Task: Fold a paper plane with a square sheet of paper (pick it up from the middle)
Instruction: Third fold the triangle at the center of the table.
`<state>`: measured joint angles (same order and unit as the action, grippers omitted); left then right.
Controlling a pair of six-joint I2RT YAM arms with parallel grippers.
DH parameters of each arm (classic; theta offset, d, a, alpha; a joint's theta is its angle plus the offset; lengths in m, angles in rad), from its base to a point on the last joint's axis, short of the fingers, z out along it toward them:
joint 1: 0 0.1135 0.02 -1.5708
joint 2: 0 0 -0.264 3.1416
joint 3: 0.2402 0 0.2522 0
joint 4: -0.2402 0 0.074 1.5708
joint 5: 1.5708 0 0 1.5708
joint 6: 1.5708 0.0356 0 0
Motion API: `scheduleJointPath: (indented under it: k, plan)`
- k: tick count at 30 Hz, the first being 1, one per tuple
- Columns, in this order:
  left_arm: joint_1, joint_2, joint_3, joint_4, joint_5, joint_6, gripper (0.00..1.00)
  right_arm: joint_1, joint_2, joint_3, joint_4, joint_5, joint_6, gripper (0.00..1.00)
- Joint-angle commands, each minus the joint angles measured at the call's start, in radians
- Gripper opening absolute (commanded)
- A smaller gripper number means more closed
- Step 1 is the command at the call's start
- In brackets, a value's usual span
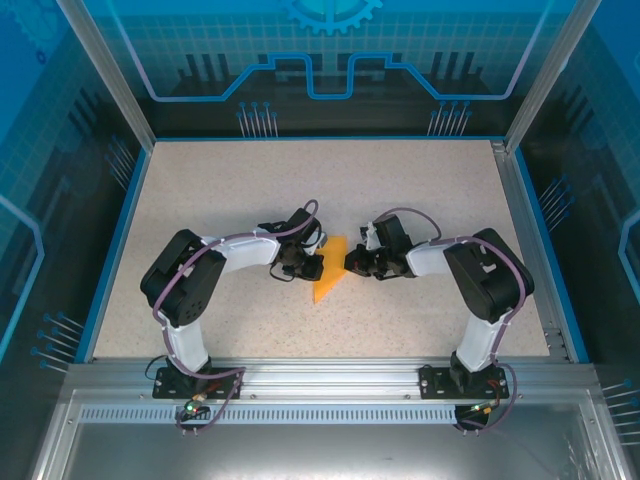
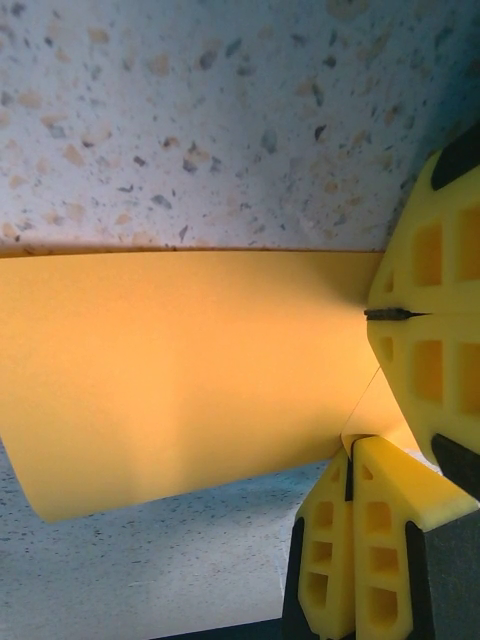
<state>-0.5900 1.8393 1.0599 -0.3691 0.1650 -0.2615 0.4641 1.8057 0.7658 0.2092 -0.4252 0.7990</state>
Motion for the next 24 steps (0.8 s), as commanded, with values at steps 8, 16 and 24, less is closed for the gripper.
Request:
scheduleJointPath:
  k: [8,16,24]
  plan:
    - [-0.001,0.058,-0.005,-0.03,-0.008,0.016,0.12,0.04,-0.112,0.068,-0.108,-0.041,-0.063,0.04]
    - [-0.002,0.06,-0.006,-0.026,-0.003,0.016,0.12,0.095,-0.046,0.058,-0.041,-0.046,-0.013,0.03]
    - [-0.001,0.057,-0.006,-0.023,-0.002,0.014,0.12,0.096,0.035,0.035,-0.043,-0.002,-0.023,0.02]
